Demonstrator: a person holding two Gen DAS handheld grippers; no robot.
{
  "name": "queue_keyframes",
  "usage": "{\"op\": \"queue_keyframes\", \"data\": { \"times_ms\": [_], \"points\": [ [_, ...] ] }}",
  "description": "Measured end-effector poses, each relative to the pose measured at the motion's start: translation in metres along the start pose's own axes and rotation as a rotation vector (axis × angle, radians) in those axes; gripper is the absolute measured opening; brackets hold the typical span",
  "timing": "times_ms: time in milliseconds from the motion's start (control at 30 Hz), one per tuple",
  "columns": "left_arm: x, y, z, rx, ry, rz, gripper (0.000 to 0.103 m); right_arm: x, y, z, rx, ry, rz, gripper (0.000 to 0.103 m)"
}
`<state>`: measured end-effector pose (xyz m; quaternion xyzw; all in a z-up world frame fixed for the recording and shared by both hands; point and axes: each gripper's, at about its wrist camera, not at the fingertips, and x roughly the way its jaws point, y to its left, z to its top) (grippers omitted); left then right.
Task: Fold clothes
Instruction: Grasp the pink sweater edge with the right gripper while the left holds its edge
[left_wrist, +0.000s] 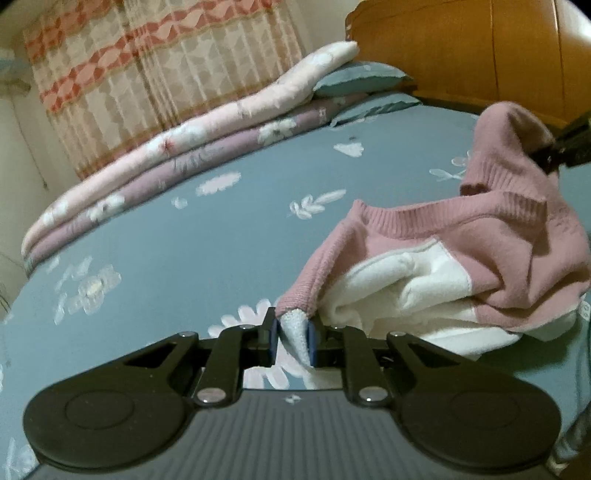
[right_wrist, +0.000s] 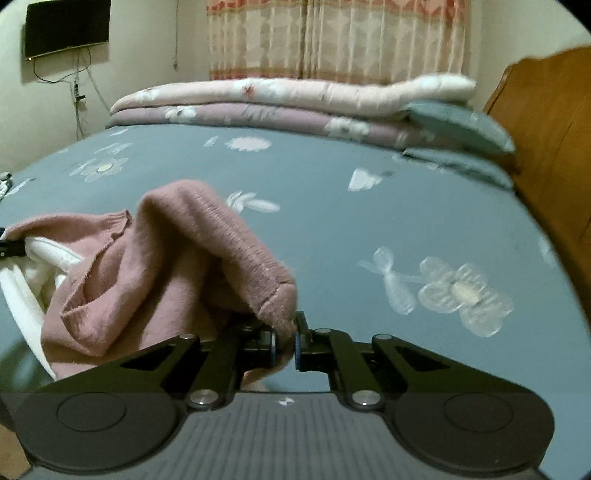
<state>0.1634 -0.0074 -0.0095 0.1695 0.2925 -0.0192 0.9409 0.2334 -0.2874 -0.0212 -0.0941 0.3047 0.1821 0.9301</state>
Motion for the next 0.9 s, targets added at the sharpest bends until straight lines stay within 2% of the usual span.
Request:
{"op": "queue_keyframes", "data": {
  "times_ms": [200,333,500,733,900],
  "points": [
    [-0.015,0.008,0.02,0.04,-0.06,0.01,0.014,-0.033,0.003,0.02,-0.064,-0.03,-0.086,0.009],
    [-0.024,0.012,0.021,0.068,-0.061,0.004,0.014,-0.058,0.005,0.029,-0.083,-0.05,-0.153,0.009],
    [-0.027,0.029,0.015,0.038,-0.035,0.025,0.014,-0.088,-0.003,0.029,-0.088,-0.046,-0.239,0.009],
    [-0.055,0.043,0.023,0.016,-0.077,-0.011,0.014,-0.129,-0.014,0.029,-0.095,-0.039,-0.358,0.009],
    [-0.078,0.055,0.035,0.004,-0.134,-0.032,0.014,-0.167,-0.018,0.033,-0.077,-0.096,-0.414,0.009]
  ]
}}
